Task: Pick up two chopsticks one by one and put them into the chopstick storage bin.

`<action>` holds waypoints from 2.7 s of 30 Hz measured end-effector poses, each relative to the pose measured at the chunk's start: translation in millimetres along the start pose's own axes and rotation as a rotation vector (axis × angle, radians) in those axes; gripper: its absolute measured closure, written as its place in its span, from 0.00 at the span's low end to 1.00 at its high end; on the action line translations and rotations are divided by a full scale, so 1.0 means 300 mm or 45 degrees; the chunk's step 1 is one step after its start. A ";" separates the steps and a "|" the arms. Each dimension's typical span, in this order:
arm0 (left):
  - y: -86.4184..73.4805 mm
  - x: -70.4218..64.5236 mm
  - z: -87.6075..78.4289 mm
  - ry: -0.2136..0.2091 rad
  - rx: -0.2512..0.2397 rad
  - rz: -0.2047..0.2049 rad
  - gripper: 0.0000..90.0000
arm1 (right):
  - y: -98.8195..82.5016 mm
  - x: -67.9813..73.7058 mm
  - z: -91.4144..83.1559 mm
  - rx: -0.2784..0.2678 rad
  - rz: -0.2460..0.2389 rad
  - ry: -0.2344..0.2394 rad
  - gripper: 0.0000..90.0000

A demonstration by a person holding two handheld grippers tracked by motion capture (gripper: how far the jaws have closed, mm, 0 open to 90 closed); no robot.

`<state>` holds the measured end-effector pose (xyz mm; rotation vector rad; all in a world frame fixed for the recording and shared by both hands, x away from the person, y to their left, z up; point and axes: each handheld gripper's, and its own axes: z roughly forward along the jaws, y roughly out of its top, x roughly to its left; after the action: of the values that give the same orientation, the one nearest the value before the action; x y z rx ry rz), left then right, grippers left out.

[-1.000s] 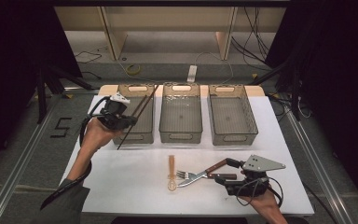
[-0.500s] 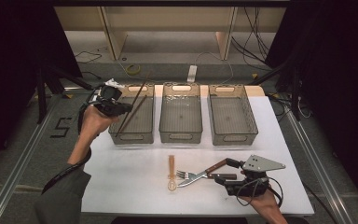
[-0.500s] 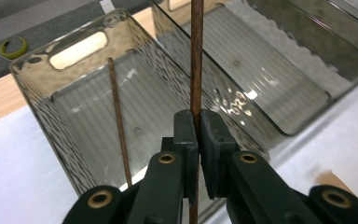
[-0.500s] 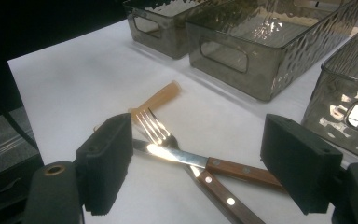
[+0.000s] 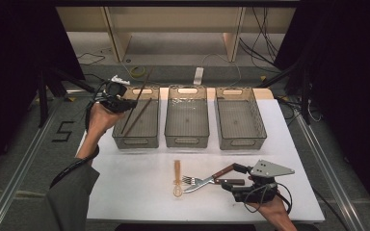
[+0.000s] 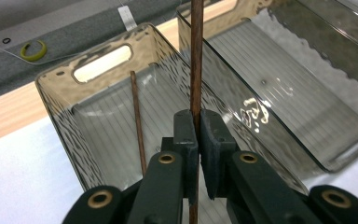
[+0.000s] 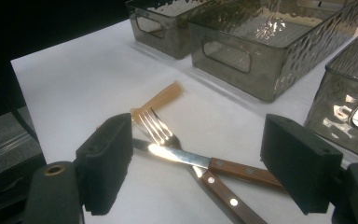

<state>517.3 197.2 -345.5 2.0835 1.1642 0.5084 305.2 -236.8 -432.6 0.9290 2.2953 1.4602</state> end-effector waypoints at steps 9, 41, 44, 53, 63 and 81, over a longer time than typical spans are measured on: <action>0.003 0.004 0.028 0.015 -0.014 -0.020 0.94 | 0.000 0.003 -0.001 -0.003 -0.002 0.003 0.29; -0.097 0.018 0.128 0.051 0.072 -0.017 0.90 | -0.002 0.002 0.000 0.001 0.001 0.000 0.29; -0.103 0.022 0.133 0.034 0.094 -0.065 0.80 | -0.002 0.002 0.000 0.003 0.001 -0.002 0.29; -0.144 -0.030 0.116 0.023 0.054 -0.224 0.57 | -0.003 0.001 -0.001 0.002 0.001 -0.005 0.29; -0.191 -0.110 0.025 -0.111 0.002 -0.280 0.41 | -0.001 0.006 0.001 0.007 -0.010 -0.010 0.29; -0.203 -0.261 -0.008 -0.224 0.098 -0.217 0.27 | -0.002 0.010 -0.001 0.011 -0.010 -0.011 0.29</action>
<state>439.3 153.4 -388.7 2.0243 1.2592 0.1991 302.6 -235.2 -432.7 0.9260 2.2981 1.4420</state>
